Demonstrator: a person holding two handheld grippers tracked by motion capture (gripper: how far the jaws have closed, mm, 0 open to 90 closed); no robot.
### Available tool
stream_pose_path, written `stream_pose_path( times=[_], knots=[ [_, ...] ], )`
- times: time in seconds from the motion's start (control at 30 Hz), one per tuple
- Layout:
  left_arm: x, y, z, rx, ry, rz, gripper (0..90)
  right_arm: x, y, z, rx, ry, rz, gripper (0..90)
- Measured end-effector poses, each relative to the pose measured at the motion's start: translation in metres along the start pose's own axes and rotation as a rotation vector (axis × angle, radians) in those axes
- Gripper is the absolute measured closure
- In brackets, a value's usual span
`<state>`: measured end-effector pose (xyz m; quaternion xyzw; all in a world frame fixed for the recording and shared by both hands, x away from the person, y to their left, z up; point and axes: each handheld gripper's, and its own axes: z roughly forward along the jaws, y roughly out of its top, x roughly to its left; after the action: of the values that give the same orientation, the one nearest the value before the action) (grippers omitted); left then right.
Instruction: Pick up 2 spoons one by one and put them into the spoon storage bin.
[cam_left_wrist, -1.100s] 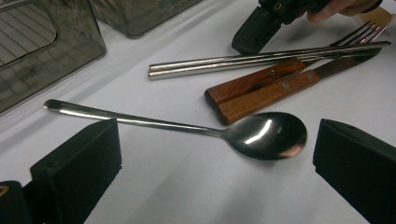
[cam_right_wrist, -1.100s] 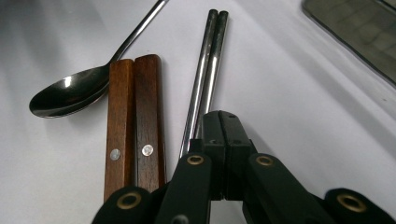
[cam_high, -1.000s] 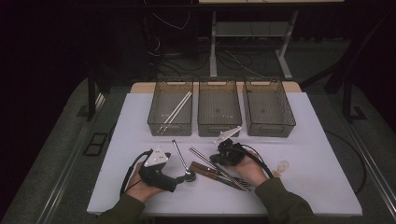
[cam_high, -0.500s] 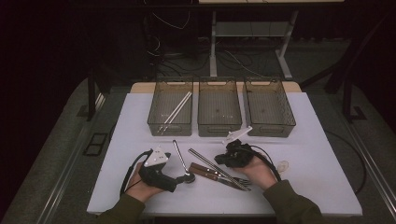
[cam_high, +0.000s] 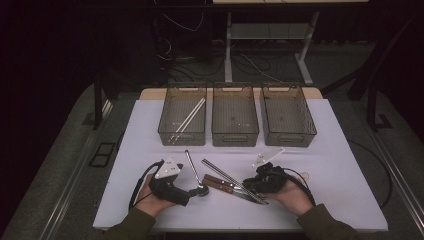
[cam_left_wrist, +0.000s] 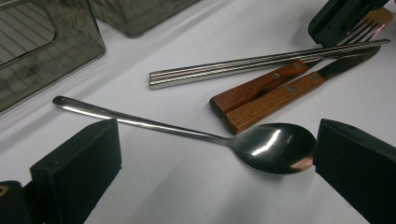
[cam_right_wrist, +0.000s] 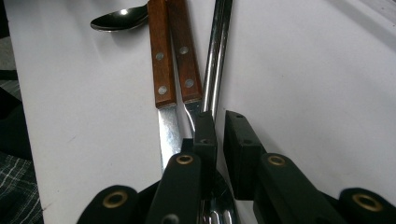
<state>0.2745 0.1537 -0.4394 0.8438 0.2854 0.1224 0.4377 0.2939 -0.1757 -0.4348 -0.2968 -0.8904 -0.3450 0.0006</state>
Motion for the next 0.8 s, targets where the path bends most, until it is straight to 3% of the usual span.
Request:
stream_pose_path(
  times=[0.17, 0.8],
  knots=[
    [0.0, 0.0, 0.0, -0.001, -0.001, 0.0, 0.0, 0.001, 0.001, 0.002, -0.003, 0.009, 0.0, 83.2],
    [0.0, 0.0, 0.0, 0.0, 0.0, 0.002, 0.0, 0.002, 0.002, 0.012, 0.003, -0.042, 0.01, 82.8]
  ],
)
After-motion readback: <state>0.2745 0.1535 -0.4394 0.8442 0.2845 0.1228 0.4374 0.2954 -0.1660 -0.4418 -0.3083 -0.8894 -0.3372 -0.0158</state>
